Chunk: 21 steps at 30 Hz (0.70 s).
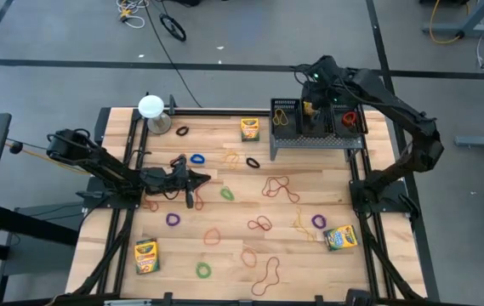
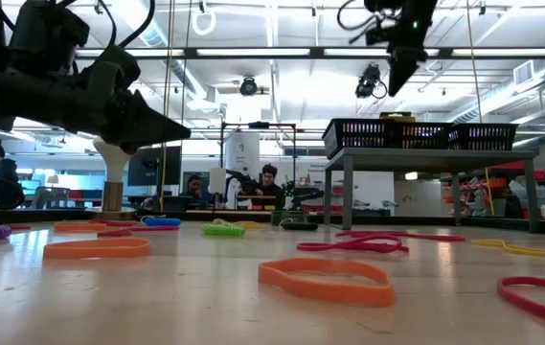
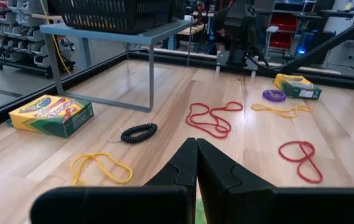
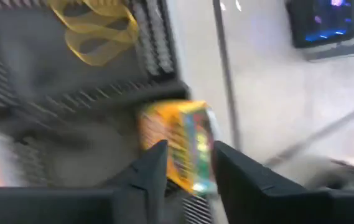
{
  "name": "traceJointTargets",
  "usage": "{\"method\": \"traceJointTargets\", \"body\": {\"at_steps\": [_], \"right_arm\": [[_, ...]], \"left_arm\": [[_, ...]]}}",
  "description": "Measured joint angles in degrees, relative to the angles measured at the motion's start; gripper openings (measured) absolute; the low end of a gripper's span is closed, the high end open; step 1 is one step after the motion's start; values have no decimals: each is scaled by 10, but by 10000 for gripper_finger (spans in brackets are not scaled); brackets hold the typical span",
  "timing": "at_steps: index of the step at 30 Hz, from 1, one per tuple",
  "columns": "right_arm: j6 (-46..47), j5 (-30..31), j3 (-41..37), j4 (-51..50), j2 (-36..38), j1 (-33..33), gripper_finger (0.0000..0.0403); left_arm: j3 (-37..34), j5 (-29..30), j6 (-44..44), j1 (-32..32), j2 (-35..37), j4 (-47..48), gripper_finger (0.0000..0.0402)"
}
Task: Pick & Place Office Desk Supplies
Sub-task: Put the red rubber band into the left black bin on the shelf
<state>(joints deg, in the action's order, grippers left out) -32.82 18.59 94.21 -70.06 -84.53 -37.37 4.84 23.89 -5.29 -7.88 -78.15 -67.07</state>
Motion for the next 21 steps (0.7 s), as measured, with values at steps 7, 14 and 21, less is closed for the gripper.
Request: {"method": "traceJointTargets", "body": {"at_steps": [7,14,21], "right_arm": [[174,-97,-36,34,38,93,18],[268,-95,-220,260,94,249,16],[393,-31,-408,497,113,405,9]], "left_arm": [[25,0,28,0,0,1,9],[34,-20,36,0,0,23,9],[34,-21,37,0,0,68,9]]}}
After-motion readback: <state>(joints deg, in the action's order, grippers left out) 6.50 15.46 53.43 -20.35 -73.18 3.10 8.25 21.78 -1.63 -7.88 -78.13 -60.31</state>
